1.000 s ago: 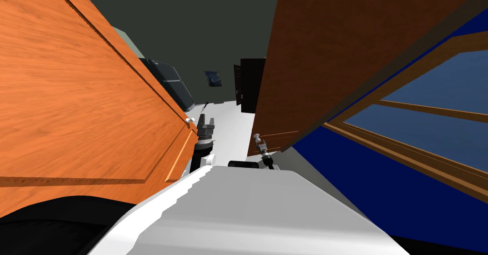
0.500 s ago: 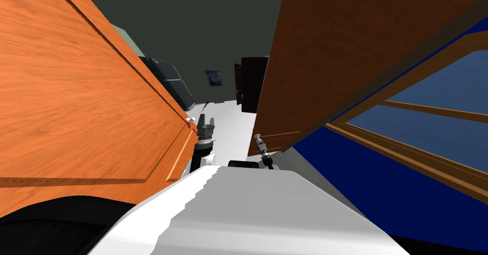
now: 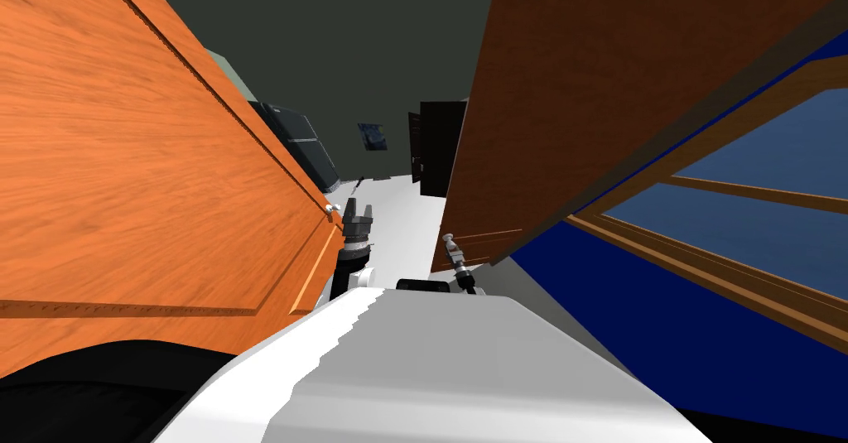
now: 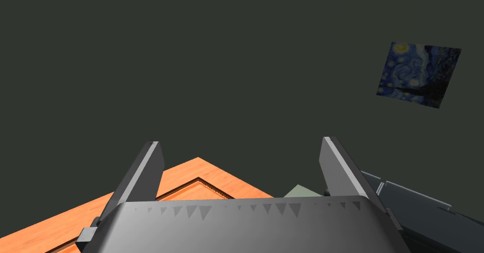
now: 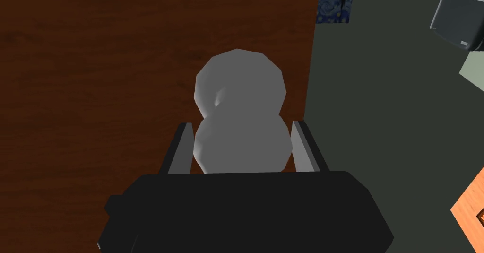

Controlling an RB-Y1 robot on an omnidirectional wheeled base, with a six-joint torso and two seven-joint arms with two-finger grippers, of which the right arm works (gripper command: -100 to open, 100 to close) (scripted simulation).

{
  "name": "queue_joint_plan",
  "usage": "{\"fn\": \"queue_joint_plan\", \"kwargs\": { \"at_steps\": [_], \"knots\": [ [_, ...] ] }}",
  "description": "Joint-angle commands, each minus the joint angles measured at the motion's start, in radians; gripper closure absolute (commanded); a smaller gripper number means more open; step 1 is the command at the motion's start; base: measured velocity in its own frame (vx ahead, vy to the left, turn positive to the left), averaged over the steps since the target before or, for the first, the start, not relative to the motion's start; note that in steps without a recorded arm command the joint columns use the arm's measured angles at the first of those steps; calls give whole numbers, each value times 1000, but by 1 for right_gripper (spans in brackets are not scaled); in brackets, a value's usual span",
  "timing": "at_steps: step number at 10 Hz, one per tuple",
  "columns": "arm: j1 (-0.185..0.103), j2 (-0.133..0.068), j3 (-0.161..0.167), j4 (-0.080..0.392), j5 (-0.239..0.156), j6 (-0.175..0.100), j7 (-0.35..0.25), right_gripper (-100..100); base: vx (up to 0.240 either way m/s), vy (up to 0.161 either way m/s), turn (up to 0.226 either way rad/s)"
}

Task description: Push the door open

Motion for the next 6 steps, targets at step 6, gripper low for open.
{"fn": "queue_joint_plan", "kwargs": {
  "at_steps": [6],
  "knots": [
    [-15,-22,-4,6,-70,-11,-148,100,33,11,28]
  ]
}}
